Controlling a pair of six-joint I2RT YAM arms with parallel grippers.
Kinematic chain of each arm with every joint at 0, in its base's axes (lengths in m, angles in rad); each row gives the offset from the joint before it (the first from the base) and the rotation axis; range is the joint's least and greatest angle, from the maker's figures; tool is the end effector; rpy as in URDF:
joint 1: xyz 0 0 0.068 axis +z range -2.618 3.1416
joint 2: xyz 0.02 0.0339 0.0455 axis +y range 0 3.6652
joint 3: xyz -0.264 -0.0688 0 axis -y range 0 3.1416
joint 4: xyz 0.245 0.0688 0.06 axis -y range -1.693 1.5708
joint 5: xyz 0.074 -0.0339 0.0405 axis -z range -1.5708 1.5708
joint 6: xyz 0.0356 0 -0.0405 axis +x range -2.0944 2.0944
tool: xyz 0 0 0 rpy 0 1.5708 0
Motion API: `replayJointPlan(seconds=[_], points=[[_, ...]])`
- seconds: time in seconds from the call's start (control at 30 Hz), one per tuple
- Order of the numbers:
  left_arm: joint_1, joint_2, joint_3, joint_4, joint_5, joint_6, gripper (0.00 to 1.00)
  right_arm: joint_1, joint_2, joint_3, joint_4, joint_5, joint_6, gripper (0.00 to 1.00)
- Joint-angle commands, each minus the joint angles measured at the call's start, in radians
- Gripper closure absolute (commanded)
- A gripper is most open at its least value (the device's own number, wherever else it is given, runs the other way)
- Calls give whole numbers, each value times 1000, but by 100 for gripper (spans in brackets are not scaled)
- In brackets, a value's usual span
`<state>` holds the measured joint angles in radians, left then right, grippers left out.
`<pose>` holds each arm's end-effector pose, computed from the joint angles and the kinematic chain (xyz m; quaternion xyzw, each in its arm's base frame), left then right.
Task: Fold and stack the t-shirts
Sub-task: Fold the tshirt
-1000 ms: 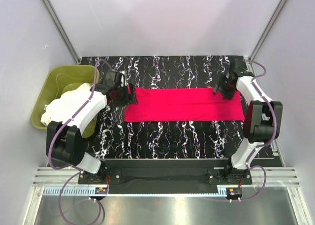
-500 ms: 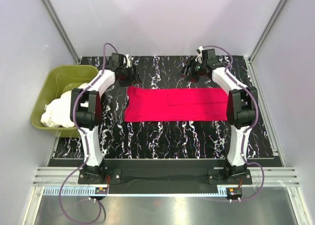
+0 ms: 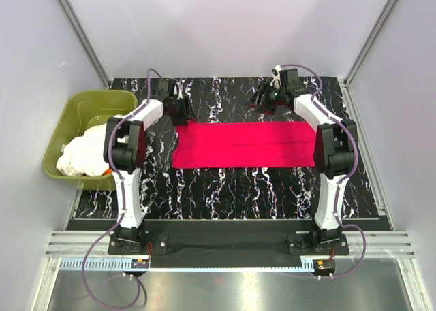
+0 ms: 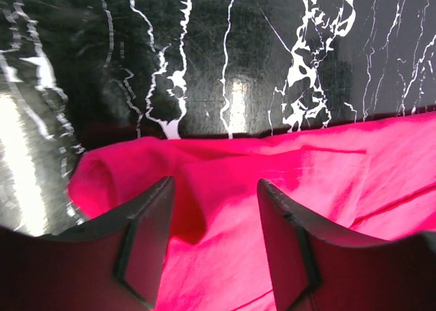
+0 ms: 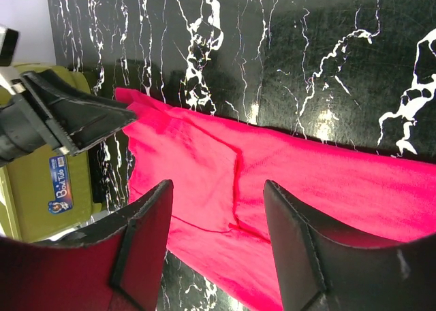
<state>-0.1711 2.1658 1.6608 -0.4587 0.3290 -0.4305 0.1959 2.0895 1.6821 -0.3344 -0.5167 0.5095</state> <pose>0.4640 -0.0918 0.1777 -0.0732 0.9398 -0.2366 0.2353 0.4644 0.1101 0.2299 0.0366 0.8902 0.3540 0.2846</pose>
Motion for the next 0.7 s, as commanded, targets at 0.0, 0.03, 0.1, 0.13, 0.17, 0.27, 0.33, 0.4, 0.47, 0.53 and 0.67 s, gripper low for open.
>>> replayJointPlan(seconds=[0.0, 0.03, 0.1, 0.13, 0.17, 0.27, 0.33, 0.4, 0.47, 0.53, 0.67], points=[[-4, 32, 43, 52, 71, -40, 46, 2, -65, 7, 29, -14, -14, 37], [-4, 38, 50, 52, 80, -47, 51, 2, -65, 5, 29, -14, -14, 37], [-5, 39, 44, 74, 91, -62, 57, 2, -65, 4, 28, -13, -14, 38], [-7, 32, 39, 101, 93, -65, 60, 2, -65, 4, 26, -13, -14, 38], [-11, 19, 33, 112, 97, -60, 62, 2, -63, 2, 25, -14, -11, 38], [-31, -24, 17, 140, 84, -25, 72, 2, -66, -5, 29, -17, -6, 38], [-45, -69, -41, 208, 79, -7, 79, 2, -66, -9, 28, -17, -8, 38], [-62, -136, -103, 242, 45, 7, 83, 2, -66, -13, 28, -17, -9, 39], [-65, -165, -131, 261, 13, 6, 87, 2, -62, -15, 32, -19, -6, 39], [-65, -169, -133, 244, -4, 7, 90, 2, -52, -13, 34, -23, -2, 39], [-62, -173, -142, 221, -70, 19, 96, 4, -28, -7, 31, -40, 6, 39]])
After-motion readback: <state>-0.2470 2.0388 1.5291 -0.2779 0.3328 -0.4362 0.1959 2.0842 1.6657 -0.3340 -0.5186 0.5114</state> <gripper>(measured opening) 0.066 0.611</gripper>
